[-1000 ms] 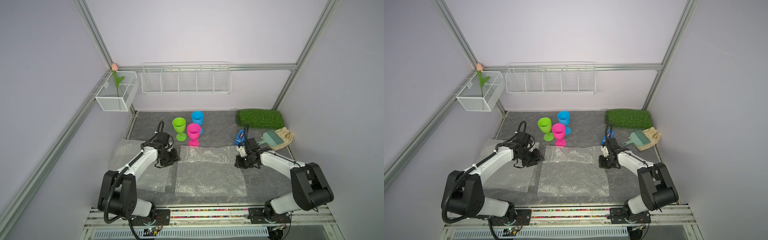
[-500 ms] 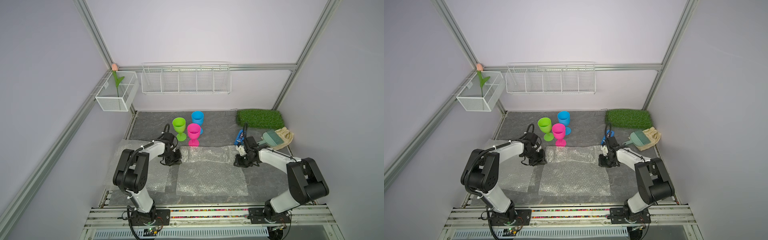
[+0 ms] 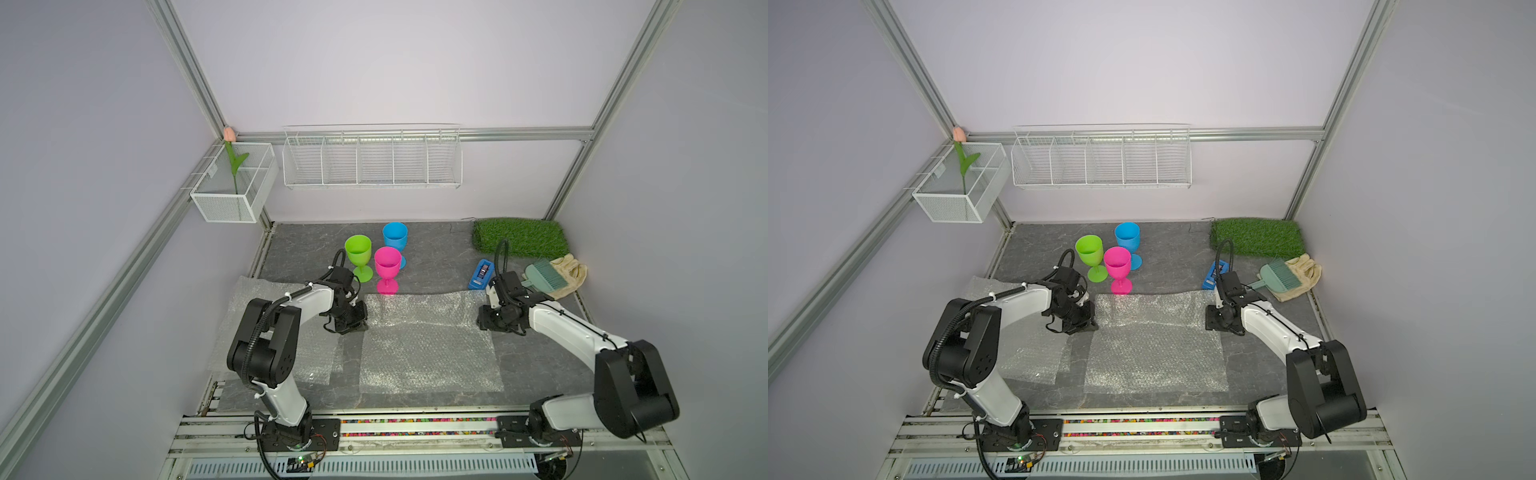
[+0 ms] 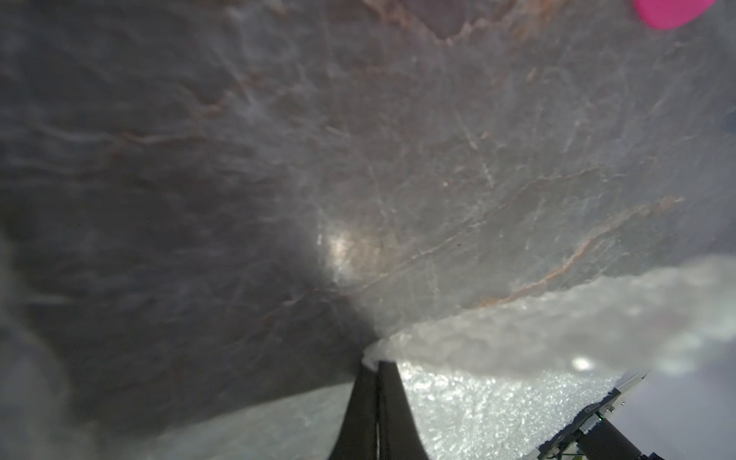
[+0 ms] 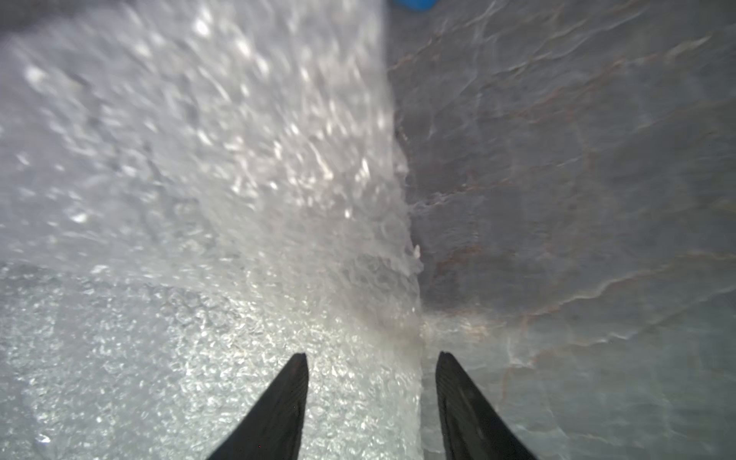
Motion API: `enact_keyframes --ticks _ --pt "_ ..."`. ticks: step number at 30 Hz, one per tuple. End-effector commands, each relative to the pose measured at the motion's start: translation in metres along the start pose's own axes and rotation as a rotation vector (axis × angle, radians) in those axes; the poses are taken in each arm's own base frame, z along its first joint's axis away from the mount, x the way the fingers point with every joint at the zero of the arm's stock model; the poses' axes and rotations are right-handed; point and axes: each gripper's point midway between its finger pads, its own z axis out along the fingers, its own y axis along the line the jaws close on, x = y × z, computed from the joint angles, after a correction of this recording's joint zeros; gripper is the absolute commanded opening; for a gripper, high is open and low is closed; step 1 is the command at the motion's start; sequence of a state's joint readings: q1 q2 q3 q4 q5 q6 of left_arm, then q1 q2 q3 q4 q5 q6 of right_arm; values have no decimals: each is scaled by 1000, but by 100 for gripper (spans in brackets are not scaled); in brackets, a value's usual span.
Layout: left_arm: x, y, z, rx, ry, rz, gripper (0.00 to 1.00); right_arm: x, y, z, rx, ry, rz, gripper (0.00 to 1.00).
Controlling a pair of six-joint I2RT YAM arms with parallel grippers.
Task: Wrap wine glasses in bubble wrap
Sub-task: Place the bubble wrap at the center of the board.
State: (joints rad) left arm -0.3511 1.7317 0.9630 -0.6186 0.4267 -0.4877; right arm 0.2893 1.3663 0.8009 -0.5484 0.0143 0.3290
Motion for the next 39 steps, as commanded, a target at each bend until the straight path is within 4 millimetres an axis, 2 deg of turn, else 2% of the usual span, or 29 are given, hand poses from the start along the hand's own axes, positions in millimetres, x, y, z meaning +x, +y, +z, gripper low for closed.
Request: enact_keyframes --ticks 1,4,7,11,17,20,26,30,34,39 --pt "7 -5 7 -18 11 10 2 -9 -9 -18 53 -51 22 57" --pt "6 -10 9 -25 8 7 2 -21 1 -28 0 -98 34 57" --pt "8 -11 10 -34 2 1 1 -25 24 -25 -123 -92 47 54" --pt "8 -5 11 -54 -15 -12 0 -26 45 -4 -236 -38 70 49" --pt "-1 -6 12 -50 -53 -38 0 -46 69 32 -353 -27 83 46" --pt "-5 -5 14 -54 -58 -42 0 -55 71 49 -348 -14 76 46" --pt "-6 5 11 -118 -49 -44 3 -51 63 74 -287 51 72 45" --pt "-7 8 -3 -160 -77 -28 13 -49 65 67 -300 51 71 44" --pt "-12 -1 -23 -161 -119 -13 24 -43 64 54 -283 53 64 44" --pt "-15 -18 -41 -101 -155 -10 27 -41 61 42 -271 29 55 44"
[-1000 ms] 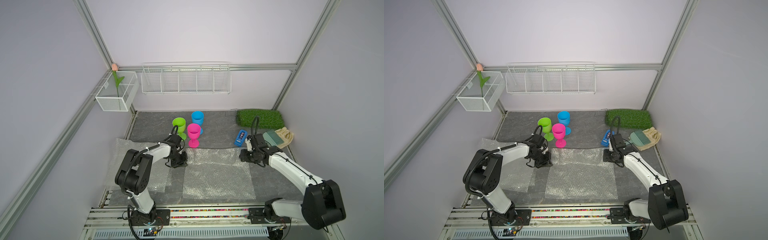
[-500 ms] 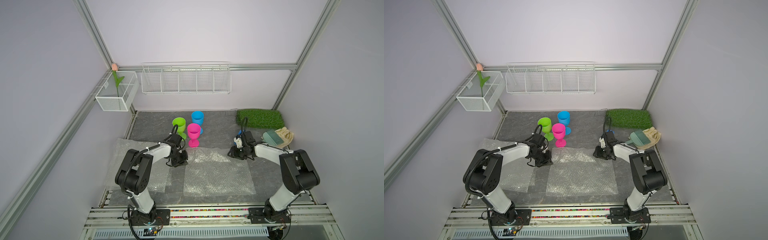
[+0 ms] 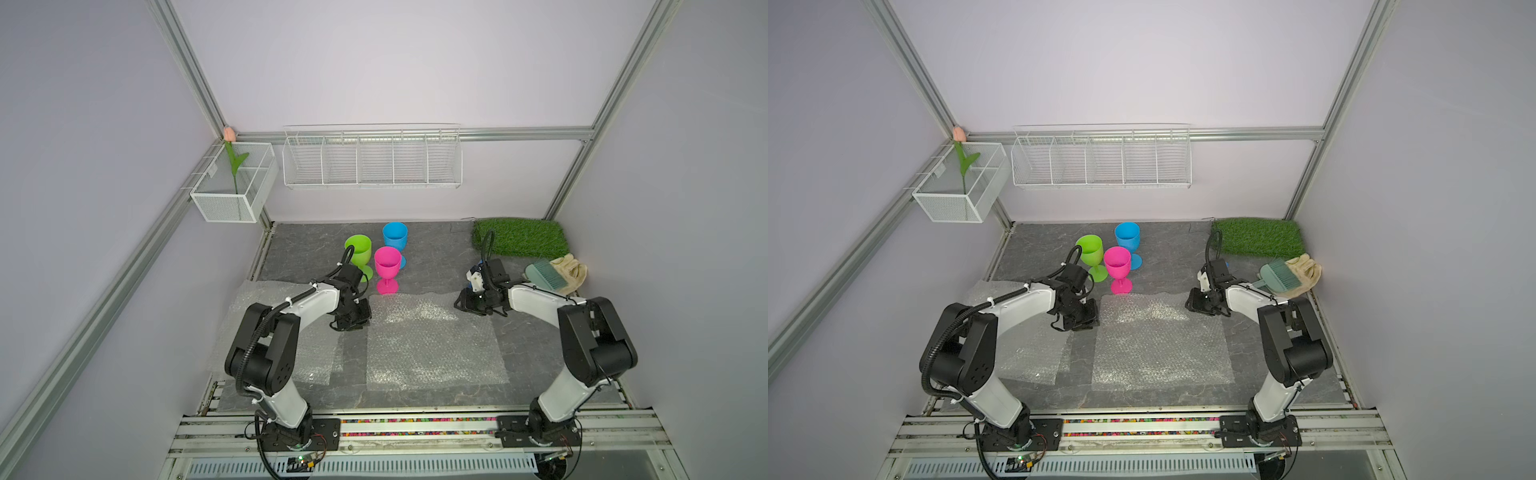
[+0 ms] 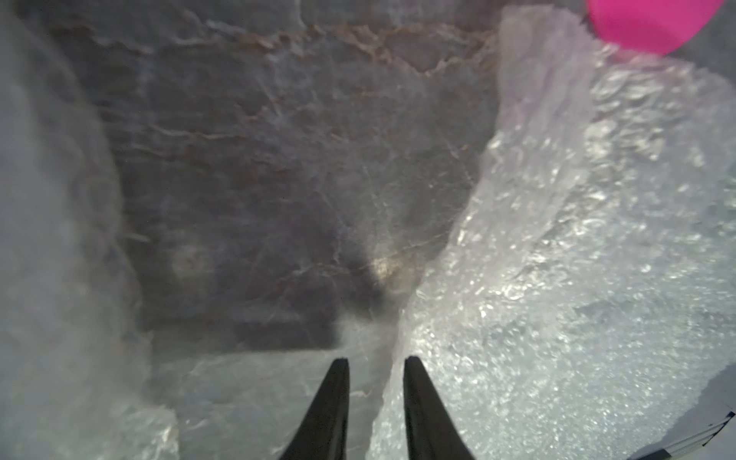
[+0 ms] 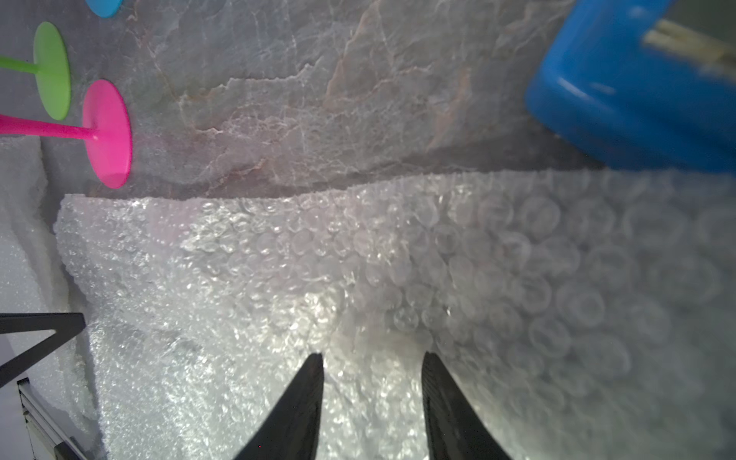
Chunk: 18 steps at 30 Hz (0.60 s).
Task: Wrap wine glasses in bubble wrap
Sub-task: Place the bubble wrap at the center of the board.
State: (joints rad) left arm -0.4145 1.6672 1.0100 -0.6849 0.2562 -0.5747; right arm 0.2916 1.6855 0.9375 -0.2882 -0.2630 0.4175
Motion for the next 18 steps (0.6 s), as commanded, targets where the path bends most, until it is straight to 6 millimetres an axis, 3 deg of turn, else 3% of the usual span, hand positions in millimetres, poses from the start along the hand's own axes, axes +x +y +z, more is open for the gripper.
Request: enact_keyframes --ticks 1,6,11,13,16,17,18 --pt "-11 -13 -24 34 -57 -2 27 4 2 -13 16 -8 -20 44" --pt "-14 -24 -30 104 -94 -2 25 -10 18 -30 -22 -71 -71 46" --pt "-10 -33 -29 181 -96 -17 24 -13 70 -42 -182 -125 -261 58" --pt "-8 -33 -26 193 -92 -24 24 -12 94 -45 -214 -145 -374 67" --pt "-5 -29 -22 193 -93 -35 23 -12 129 -48 -251 -200 -523 99" --pt "-5 -28 -23 195 -96 -38 23 -15 139 -49 -271 -226 -554 89" --pt "-5 -26 -25 198 -104 -39 23 -18 148 -49 -289 -251 -576 88"
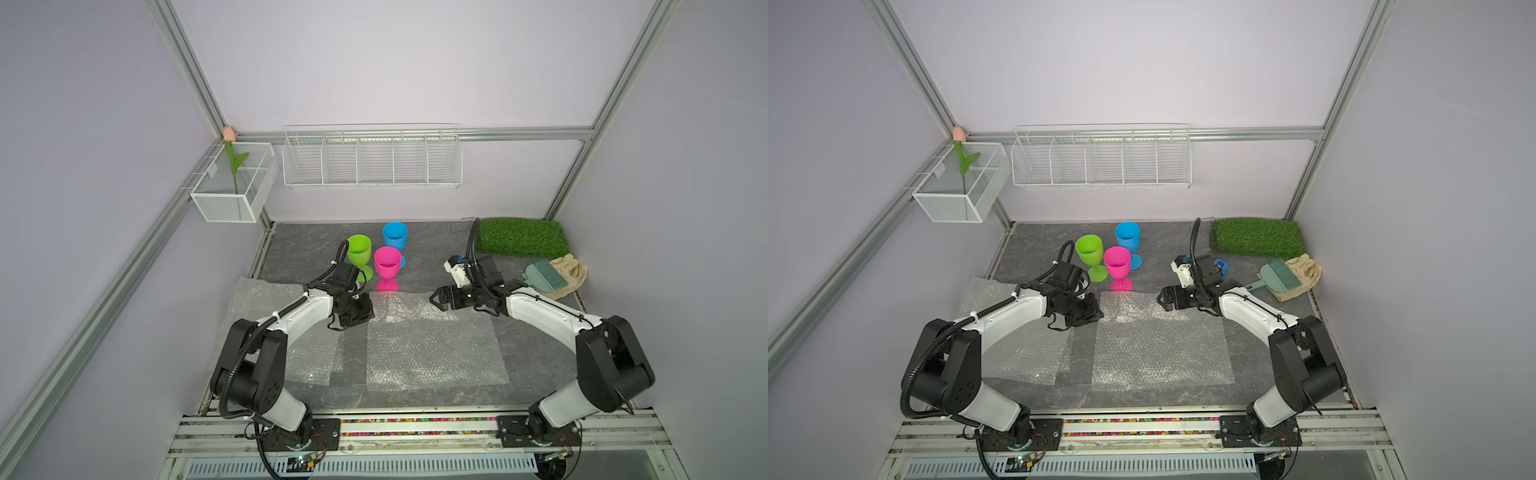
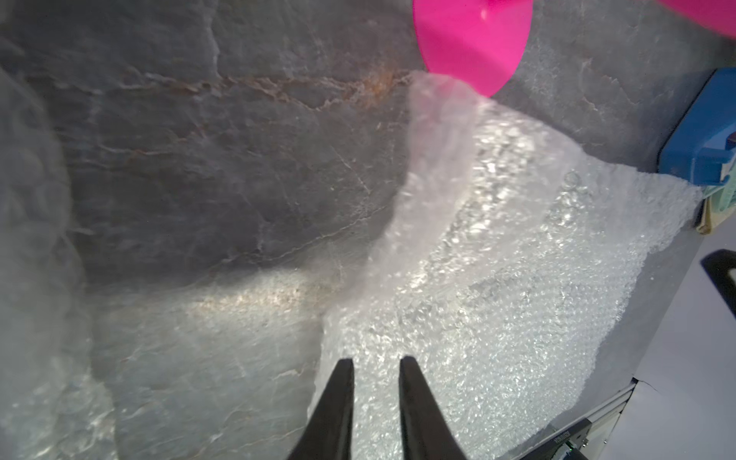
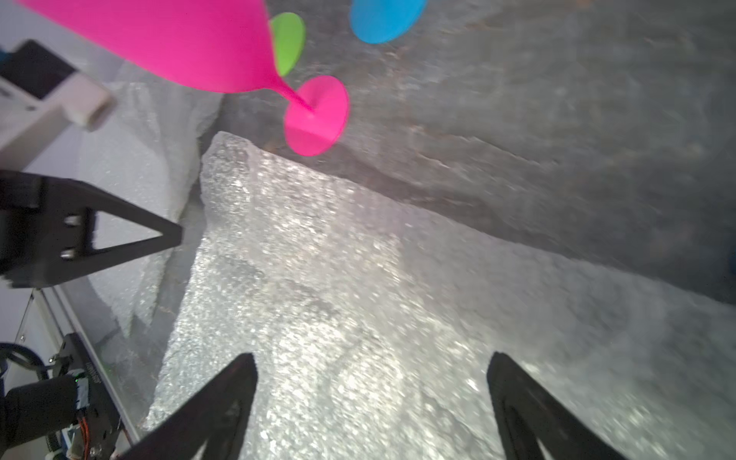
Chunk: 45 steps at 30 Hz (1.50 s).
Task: Wrap wine glasses in bubble wrap
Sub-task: Place the bubble wrap at the center of the board.
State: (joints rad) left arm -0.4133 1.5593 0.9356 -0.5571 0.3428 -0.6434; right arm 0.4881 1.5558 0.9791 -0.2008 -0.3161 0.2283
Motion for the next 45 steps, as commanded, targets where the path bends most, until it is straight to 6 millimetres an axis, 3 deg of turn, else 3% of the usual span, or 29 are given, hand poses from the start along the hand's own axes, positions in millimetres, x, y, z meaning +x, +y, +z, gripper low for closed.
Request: enact_keyframes --ticks 1,7,11,14,20,32,37,42,45 --pt "-3 -2 -8 38 -38 -16 23 -40 32 -5 -75 -144 -168 88" --pt "-5 11 -22 52 -77 -28 24 -69 63 13 -165 -264 -302 88" --pt "-6 25 -25 72 -69 -59 25 -88 69 33 -184 -319 -310 89" --pt "-3 24 -23 90 -45 -51 27 -96 72 46 -190 -349 -308 89" --pt "5 16 -8 175 13 -72 34 -98 76 71 -184 -387 -350 88" --pt "15 27 27 152 101 -96 37 -112 75 96 -137 -600 -465 88" --pt "15 29 37 158 122 -101 28 -113 75 107 -163 -624 -466 88" --pt "7 22 40 179 119 -93 6 -113 76 113 -188 -644 -474 88" --pt "-3 23 37 141 99 -76 0 -113 78 116 -203 -658 -478 88"
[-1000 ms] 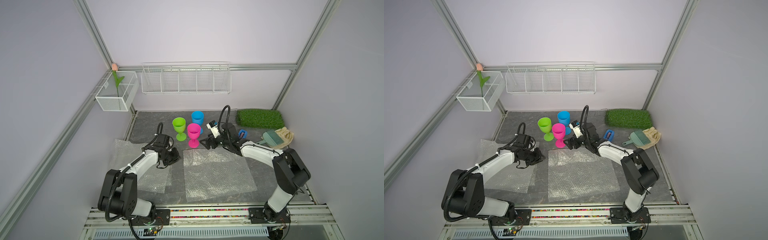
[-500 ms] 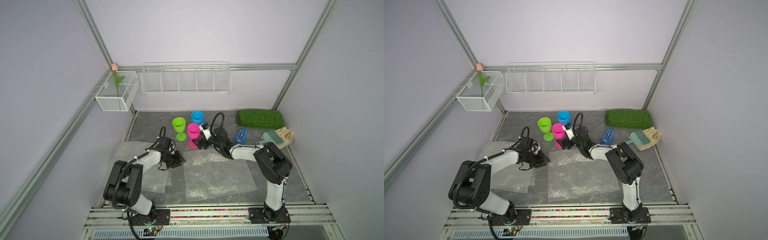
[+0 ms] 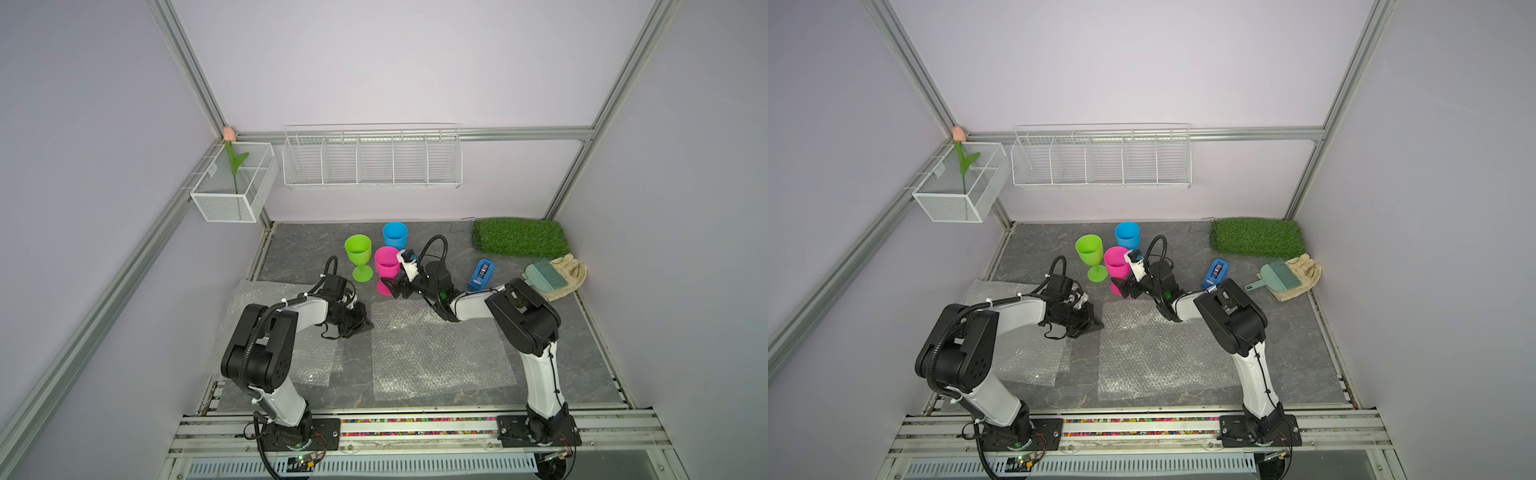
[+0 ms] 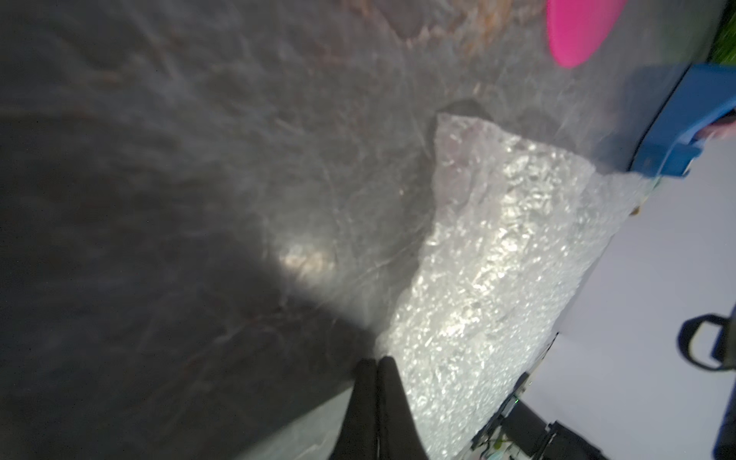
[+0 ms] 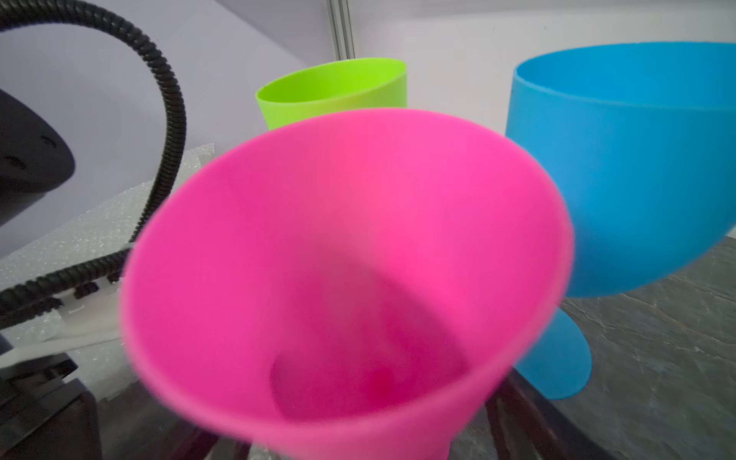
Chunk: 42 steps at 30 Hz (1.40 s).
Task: Wrap wine glasses in bubble wrap
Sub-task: Place the bubble wrap at the center of the board, then pick up the wine glass at the center of the board.
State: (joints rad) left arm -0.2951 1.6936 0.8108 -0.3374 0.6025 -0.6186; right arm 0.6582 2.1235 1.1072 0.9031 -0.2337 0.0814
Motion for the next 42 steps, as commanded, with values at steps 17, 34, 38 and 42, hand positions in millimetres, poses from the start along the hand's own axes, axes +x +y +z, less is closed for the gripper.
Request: enact_keyframes --ticks 17,34,38,42 --pt "-26 2 -29 -188 -103 48 33 -25 1 27 -33 -163 -18 88" --pt "-24 4 -41 -211 -134 51 35 -30 -2 31 -33 -190 -1 96" --pt "-24 5 -43 -211 -137 48 34 -35 -2 25 -27 -204 -3 88" --pt "-24 4 -44 -210 -140 52 31 -45 -1 20 -22 -220 -9 81"
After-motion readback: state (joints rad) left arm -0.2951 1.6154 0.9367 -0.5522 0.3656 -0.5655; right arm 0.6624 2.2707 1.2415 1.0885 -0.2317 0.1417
